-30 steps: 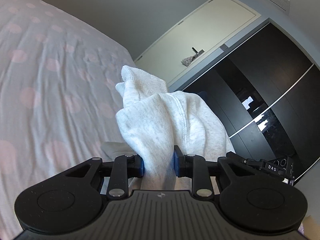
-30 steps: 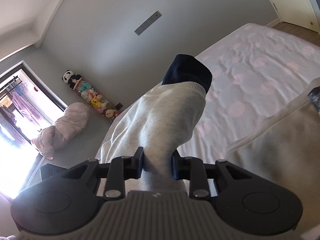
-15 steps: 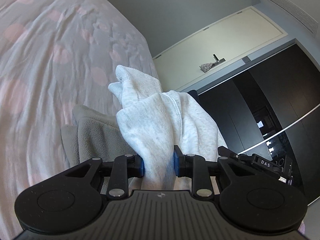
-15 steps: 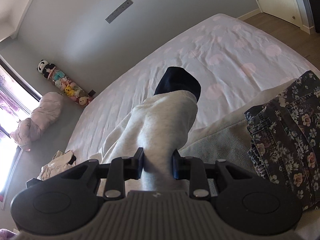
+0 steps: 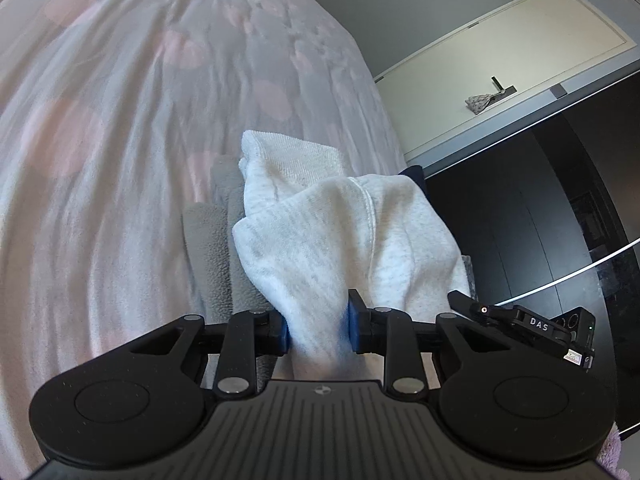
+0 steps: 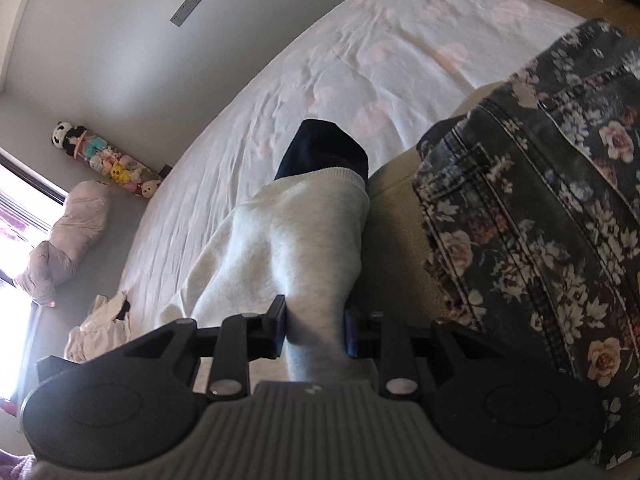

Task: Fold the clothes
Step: 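Carry the sweatshirt with both grippers toward the floral jeans stack, then lower the sweatshirt onto the stack and open both grippers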

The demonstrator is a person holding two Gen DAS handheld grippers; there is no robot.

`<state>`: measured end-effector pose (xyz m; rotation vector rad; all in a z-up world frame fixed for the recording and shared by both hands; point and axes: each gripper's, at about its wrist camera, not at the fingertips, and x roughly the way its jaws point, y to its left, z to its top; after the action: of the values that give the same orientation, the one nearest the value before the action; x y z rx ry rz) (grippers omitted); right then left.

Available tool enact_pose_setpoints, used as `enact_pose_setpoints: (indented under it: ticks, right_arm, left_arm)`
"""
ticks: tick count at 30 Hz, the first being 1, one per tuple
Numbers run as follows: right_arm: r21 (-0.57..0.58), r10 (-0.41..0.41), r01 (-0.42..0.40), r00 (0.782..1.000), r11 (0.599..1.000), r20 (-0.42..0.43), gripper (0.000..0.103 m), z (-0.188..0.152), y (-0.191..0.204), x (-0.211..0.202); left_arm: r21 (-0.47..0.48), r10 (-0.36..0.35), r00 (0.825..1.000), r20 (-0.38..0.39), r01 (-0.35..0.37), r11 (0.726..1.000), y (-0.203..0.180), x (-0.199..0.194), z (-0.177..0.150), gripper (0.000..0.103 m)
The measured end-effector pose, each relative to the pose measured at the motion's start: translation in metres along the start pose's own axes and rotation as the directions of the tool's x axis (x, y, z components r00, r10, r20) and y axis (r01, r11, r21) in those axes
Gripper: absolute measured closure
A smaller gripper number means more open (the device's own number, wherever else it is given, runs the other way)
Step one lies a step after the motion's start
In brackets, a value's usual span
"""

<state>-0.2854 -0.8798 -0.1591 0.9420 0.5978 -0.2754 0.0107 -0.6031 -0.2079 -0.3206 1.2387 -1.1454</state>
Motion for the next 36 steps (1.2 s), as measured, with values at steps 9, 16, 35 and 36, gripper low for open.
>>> enact_pose_setpoints:
  ticks: [9, 16, 35, 36]
  right_arm:
    - [0.026, 0.016, -0.017, 1.000, 1.000, 0.013, 0.036, 0.023, 0.006, -0.005]
    - [0.184, 0.038, -0.043, 0.999, 0.982, 0.032, 0.024, 0.055, -0.012, 0.016]
    - [-0.258, -0.039, 0.064, 0.994, 0.964, 0.102, 0.081, 0.063, 0.065, 0.023]
    - [-0.311, -0.040, 0.077, 0.992, 0.947, 0.123, 0.081, 0.062, 0.074, 0.019]
  left_arm:
    - [0.062, 0.001, 0.997, -0.079, 0.004, 0.998, 0.006, -0.009, 0.015, 0.063]
    - [0.108, 0.011, 0.999, -0.033, -0.008, 0.994, 0.015, -0.012, 0.042, 0.056]
    - [0.320, -0.051, 0.998, 0.047, 0.033, 0.947, -0.003, -0.013, 0.042, 0.092]
    - [0.323, -0.040, 0.998, 0.045, 0.023, 0.946, -0.003, -0.011, 0.042, 0.092]
